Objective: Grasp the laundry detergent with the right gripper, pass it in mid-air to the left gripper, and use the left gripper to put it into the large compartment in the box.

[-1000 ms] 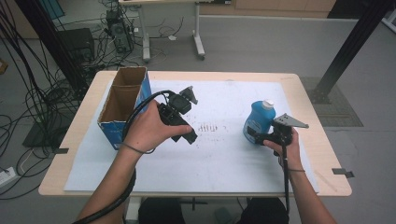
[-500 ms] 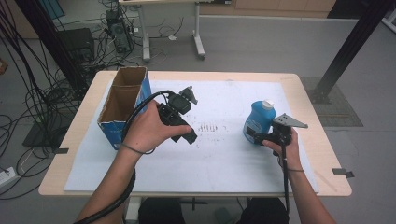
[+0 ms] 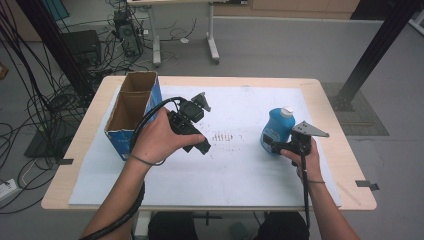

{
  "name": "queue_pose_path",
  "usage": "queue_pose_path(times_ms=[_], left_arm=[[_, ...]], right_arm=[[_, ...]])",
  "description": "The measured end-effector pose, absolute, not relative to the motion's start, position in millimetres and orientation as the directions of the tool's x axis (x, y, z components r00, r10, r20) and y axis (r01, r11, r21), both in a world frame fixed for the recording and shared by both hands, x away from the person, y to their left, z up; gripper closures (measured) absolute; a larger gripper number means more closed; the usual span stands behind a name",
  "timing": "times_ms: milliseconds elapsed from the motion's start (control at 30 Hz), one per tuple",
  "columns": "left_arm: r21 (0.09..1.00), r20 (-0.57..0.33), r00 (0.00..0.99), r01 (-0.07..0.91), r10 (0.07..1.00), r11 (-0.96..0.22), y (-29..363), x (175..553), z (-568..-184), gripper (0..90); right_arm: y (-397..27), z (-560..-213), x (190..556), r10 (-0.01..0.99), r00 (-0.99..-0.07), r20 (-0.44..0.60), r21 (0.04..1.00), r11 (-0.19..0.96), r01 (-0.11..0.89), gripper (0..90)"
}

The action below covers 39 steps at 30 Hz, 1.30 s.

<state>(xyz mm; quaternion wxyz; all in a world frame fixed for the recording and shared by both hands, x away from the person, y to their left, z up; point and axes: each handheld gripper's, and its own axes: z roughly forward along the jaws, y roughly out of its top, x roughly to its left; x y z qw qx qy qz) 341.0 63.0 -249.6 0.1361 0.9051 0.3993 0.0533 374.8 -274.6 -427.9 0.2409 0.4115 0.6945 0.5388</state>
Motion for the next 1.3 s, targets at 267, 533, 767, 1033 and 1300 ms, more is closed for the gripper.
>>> queue_pose_path(times_ms=[267, 533, 767, 1033, 1300], left_arm=[[0.290, -0.014, 0.676, 0.708, 0.736, -0.644, 62.6, 341.3, -249.5, 8.8], [0.293, -0.017, 0.673, 0.710, 0.739, -0.640, 62.4, 341.4, -250.2, 8.8], [0.289, -0.014, 0.676, 0.708, 0.737, -0.644, 63.0, 342.5, -250.2, 8.8], [0.293, -0.016, 0.676, 0.708, 0.737, -0.643, 61.5, 342.7, -249.7, 8.8], [0.295, -0.015, 0.674, 0.708, 0.738, -0.641, 60.8, 342.2, -249.0, 8.8]], right_arm=[[-274.9, -428.2, 374.9, 0.836, -0.539, 0.105, 0.948, 0.080, 0.309, 19.6], [-273.5, -428.3, 374.1, 0.841, -0.533, 0.089, 0.950, 0.088, 0.299, 26.3], [-273.7, -428.8, 372.4, 0.844, -0.530, 0.086, 0.950, 0.091, 0.298, 32.2], [-275.3, -428.7, 372.0, 0.848, -0.523, 0.084, 0.949, 0.092, 0.301, 35.8], [-275.2, -428.0, 370.3, 0.856, -0.511, 0.080, 0.950, 0.090, 0.300, 39.9]])
